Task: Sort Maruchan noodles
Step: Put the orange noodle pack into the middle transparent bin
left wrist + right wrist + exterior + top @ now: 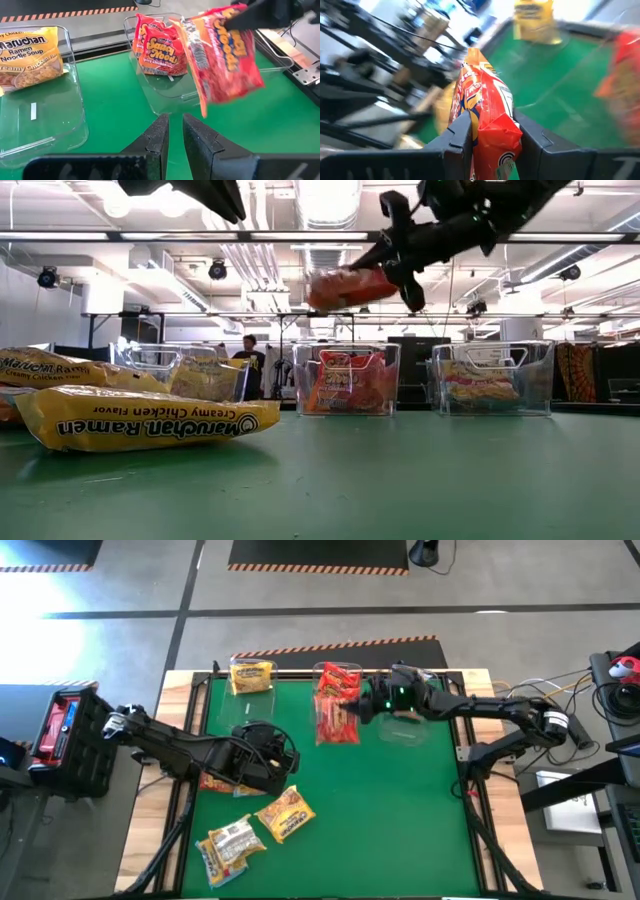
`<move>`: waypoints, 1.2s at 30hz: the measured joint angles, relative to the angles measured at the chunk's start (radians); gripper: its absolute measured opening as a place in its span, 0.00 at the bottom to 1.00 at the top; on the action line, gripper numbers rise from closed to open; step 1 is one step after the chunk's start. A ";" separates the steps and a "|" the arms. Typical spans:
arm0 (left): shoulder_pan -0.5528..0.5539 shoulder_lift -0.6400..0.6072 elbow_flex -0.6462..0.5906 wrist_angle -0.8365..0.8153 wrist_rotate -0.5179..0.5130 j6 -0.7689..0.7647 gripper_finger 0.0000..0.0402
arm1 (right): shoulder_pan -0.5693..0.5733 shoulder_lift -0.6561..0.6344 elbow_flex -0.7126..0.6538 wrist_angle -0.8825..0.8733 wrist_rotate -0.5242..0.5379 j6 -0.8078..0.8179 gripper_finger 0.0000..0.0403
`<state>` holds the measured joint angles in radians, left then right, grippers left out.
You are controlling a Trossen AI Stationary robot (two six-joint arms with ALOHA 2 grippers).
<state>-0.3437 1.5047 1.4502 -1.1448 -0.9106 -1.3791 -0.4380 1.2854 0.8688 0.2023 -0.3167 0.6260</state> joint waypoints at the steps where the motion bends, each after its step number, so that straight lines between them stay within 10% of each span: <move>1: -0.001 0.000 0.000 0.000 -0.002 -0.001 0.09 | -0.016 0.000 0.038 -0.085 0.004 -0.057 0.22; 10: -0.004 0.000 0.000 -0.006 -0.051 -0.033 0.09 | -0.099 0.077 0.336 -0.535 0.111 -0.490 0.22; 36: -0.005 0.002 0.000 -0.031 -0.049 -0.108 0.09 | -0.092 0.345 0.481 -0.681 0.186 -0.958 0.24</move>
<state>-0.3485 1.5063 1.4502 -1.1755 -0.9600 -1.4875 -0.5301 1.6309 1.3496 -0.4786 -0.1310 -0.3318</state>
